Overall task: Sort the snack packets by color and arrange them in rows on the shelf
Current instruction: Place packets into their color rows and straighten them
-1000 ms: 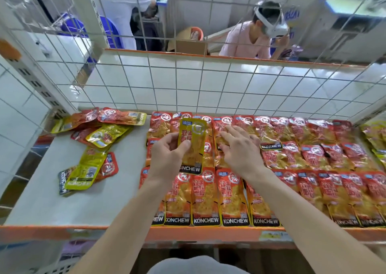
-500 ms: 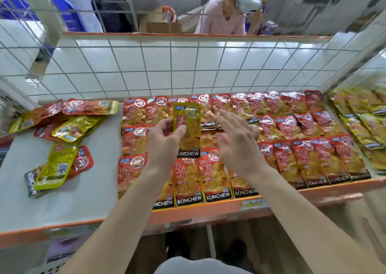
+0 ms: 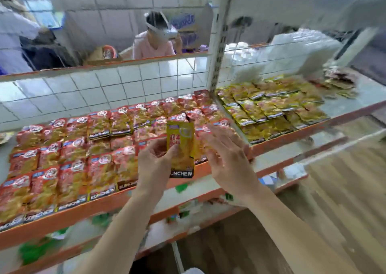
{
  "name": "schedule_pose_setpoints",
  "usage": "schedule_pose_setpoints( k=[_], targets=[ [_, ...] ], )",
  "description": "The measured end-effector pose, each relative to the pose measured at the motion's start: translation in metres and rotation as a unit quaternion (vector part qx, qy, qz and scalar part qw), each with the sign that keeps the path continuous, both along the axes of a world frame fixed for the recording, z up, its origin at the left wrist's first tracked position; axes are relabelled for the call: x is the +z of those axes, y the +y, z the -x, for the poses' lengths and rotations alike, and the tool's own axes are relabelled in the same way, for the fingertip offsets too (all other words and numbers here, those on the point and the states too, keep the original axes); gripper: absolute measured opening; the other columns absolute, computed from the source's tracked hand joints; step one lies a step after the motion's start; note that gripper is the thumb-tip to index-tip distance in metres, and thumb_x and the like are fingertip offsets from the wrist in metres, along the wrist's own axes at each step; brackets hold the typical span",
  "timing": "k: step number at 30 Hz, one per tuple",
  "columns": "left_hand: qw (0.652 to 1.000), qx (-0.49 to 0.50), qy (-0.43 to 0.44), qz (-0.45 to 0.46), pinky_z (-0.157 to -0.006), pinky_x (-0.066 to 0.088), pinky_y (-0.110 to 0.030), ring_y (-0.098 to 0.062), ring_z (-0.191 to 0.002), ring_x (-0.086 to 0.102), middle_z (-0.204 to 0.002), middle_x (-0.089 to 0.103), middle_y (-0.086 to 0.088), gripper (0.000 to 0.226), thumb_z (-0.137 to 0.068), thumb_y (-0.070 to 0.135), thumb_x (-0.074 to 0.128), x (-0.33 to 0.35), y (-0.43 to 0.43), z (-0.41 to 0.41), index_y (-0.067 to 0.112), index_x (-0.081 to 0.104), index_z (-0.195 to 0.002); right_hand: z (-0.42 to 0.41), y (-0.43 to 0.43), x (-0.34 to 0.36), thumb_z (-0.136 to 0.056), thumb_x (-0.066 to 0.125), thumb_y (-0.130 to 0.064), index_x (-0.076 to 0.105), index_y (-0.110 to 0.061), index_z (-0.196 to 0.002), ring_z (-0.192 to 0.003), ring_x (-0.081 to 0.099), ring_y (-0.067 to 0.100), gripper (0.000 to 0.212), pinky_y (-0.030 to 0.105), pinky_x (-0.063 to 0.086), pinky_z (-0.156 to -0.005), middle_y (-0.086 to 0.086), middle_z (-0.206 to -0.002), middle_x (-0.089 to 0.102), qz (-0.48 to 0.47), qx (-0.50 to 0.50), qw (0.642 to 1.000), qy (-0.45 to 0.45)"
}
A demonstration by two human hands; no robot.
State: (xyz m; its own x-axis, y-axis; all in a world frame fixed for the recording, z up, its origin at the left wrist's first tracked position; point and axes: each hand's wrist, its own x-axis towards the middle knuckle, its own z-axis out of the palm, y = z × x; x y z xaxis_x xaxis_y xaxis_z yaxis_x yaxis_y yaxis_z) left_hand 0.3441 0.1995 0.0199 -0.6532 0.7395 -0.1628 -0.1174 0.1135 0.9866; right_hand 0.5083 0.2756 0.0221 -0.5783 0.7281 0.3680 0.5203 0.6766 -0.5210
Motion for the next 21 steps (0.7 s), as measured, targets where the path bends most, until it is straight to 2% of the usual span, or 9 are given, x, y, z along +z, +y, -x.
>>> schedule_pose_setpoints(
  k=[3, 4, 7, 8, 10, 11, 13, 16, 21],
  targets=[
    [1.0, -0.017, 0.012, -0.001, -0.08, 0.057, -0.047, -0.029, -0.083, 0.071, -0.081, 0.075, 0.001, 0.01, -0.09, 0.012, 0.073, -0.004, 0.02, -0.062, 0.021, 0.073, -0.086, -0.067, 0.01, 0.002, -0.096, 0.053, -0.019, 0.059, -0.024, -0.135, -0.142, 0.032, 0.009, 0.04, 0.017, 0.012, -0.118, -0.007, -0.147, 0.05, -0.013, -0.028, 0.999, 0.013],
    [1.0, -0.023, 0.014, -0.001, -0.077, 0.055, -0.042, -0.024, -0.079, 0.069, -0.077, 0.073, 0.004, 0.01, -0.091, 0.012, 0.073, -0.004, 0.025, -0.081, 0.021, 0.072, -0.085, -0.086, 0.012, 0.002, -0.096, 0.049, -0.023, 0.06, -0.024, -0.135, -0.142, 0.034, 0.011, 0.04, 0.015, 0.008, -0.115, -0.007, -0.147, 0.051, -0.011, -0.046, 0.999, 0.007],
    [0.999, -0.038, 0.023, 0.007, -0.078, 0.051, -0.033, -0.014, -0.08, 0.066, -0.079, 0.072, 0.013, 0.002, -0.091, 0.02, 0.073, -0.006, 0.035, -0.128, 0.021, 0.073, -0.093, -0.137, 0.017, 0.0, -0.096, 0.039, -0.033, 0.059, -0.026, -0.135, -0.141, 0.037, 0.018, 0.045, 0.043, 0.023, -0.114, -0.008, -0.149, 0.049, 0.0, -0.079, 0.997, -0.006],
    [0.999, -0.041, 0.03, 0.012, -0.079, 0.051, -0.027, -0.012, -0.083, 0.066, -0.083, 0.071, 0.013, 0.009, -0.091, 0.024, 0.074, -0.005, 0.036, -0.141, 0.02, 0.072, -0.099, -0.151, 0.019, -0.001, -0.096, 0.039, -0.033, 0.059, -0.027, -0.135, -0.141, 0.038, 0.017, 0.045, 0.048, 0.027, -0.111, -0.009, -0.149, 0.048, 0.0, -0.081, 0.997, -0.009],
    [0.998, -0.048, 0.042, 0.021, -0.069, 0.046, -0.008, 0.003, -0.08, 0.065, -0.09, 0.068, 0.011, 0.02, -0.092, 0.024, 0.073, 0.001, 0.038, -0.165, 0.018, 0.067, -0.11, -0.174, 0.025, -0.002, -0.095, 0.042, -0.031, 0.06, -0.027, -0.134, -0.14, 0.038, 0.016, 0.043, 0.047, 0.03, -0.109, -0.01, -0.148, 0.049, 0.001, -0.085, 0.996, -0.01],
    [0.998, -0.052, 0.038, 0.024, -0.061, 0.043, -0.004, 0.009, -0.073, 0.063, -0.091, 0.067, 0.011, 0.024, -0.092, 0.021, 0.073, 0.004, 0.039, -0.174, 0.02, 0.063, -0.115, -0.183, 0.028, -0.003, -0.095, 0.042, -0.031, 0.06, -0.026, -0.134, -0.14, 0.038, 0.016, 0.043, 0.047, 0.03, -0.108, -0.009, -0.148, 0.049, 0.003, -0.088, 0.996, -0.011],
    [0.997, -0.061, 0.029, 0.027, -0.052, 0.042, -0.003, 0.014, -0.061, 0.06, -0.089, 0.066, 0.005, 0.032, -0.093, 0.017, 0.071, 0.007, 0.041, -0.189, 0.023, 0.058, -0.122, -0.196, 0.033, -0.005, -0.095, 0.04, -0.034, 0.06, -0.025, -0.134, -0.141, 0.038, 0.017, 0.046, 0.051, 0.032, -0.107, -0.009, -0.149, 0.049, 0.008, -0.096, 0.995, -0.015],
    [0.997, -0.066, 0.018, 0.021, -0.048, 0.043, -0.005, 0.012, -0.058, 0.061, -0.087, 0.066, 0.002, 0.035, -0.095, 0.012, 0.068, 0.01, 0.05, -0.2, 0.017, 0.058, -0.128, -0.204, 0.039, -0.011, -0.096, 0.041, -0.034, 0.059, -0.026, -0.135, -0.142, 0.037, 0.016, 0.044, 0.054, 0.031, -0.107, -0.01, -0.151, 0.047, 0.022, -0.098, 0.995, -0.018],
    [0.998, -0.06, -0.014, 0.033, -0.047, 0.044, -0.009, 0.004, -0.054, 0.063, -0.083, 0.065, -0.002, 0.025, -0.097, 0.009, 0.064, 0.012, 0.079, -0.201, 0.014, 0.063, -0.122, -0.204, 0.062, -0.017, -0.096, 0.048, -0.028, 0.058, -0.027, -0.137, -0.142, 0.034, 0.011, 0.042, 0.048, 0.026, -0.108, -0.013, -0.15, 0.047, 0.039, -0.092, 0.995, -0.026]
  ],
)
